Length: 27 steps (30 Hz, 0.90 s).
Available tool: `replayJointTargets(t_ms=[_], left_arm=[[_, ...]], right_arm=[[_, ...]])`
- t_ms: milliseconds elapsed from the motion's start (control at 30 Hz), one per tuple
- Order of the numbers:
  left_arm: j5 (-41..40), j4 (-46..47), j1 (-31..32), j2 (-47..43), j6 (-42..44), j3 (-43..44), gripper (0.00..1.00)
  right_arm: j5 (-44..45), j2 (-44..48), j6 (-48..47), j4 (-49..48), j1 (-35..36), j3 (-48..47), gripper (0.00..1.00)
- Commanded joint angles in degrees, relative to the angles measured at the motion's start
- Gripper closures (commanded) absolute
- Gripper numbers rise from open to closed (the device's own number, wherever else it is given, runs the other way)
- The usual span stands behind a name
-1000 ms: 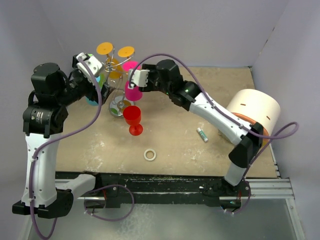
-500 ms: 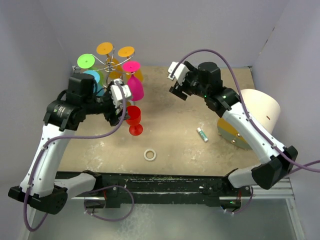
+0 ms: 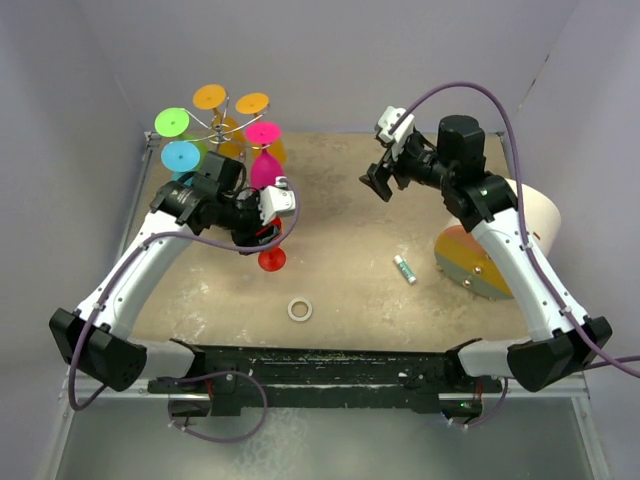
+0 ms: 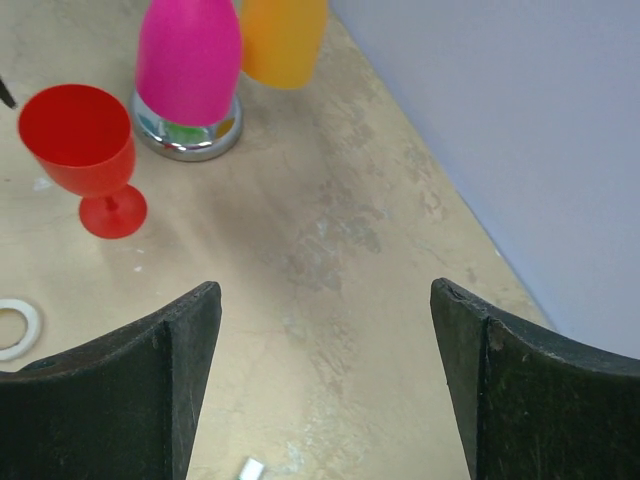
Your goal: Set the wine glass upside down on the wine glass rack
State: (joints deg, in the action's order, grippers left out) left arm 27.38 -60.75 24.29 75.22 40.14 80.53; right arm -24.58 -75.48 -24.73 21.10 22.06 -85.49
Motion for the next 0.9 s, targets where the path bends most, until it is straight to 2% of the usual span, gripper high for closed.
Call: replayJointTargets(t_ms=[0, 400, 567, 867], left_arm=[[-1.6, 3.1, 1.3, 2.2, 2.0, -0.8, 0.39], [-6.8, 1.3, 3.5, 11.6, 4.3, -0.1, 0.42], [-7.0, 0.5, 4.0, 12.2, 4.4, -0.5, 0.51], [-6.8, -1.9, 4.4, 12.0, 4.9, -0.9, 0.75]], right_arm=[[-6.4, 0.2, 2.2, -0.7, -1.0, -1.2, 0.13], [-10.3, 1.0, 3.1, -3.0, -4.2, 2.1, 0.19], [-11.3, 0.9, 3.2, -3.4, -5.0, 2.7, 0.21], [-10.2, 0.2, 5.1, -5.6, -5.3, 3.8, 0.26]])
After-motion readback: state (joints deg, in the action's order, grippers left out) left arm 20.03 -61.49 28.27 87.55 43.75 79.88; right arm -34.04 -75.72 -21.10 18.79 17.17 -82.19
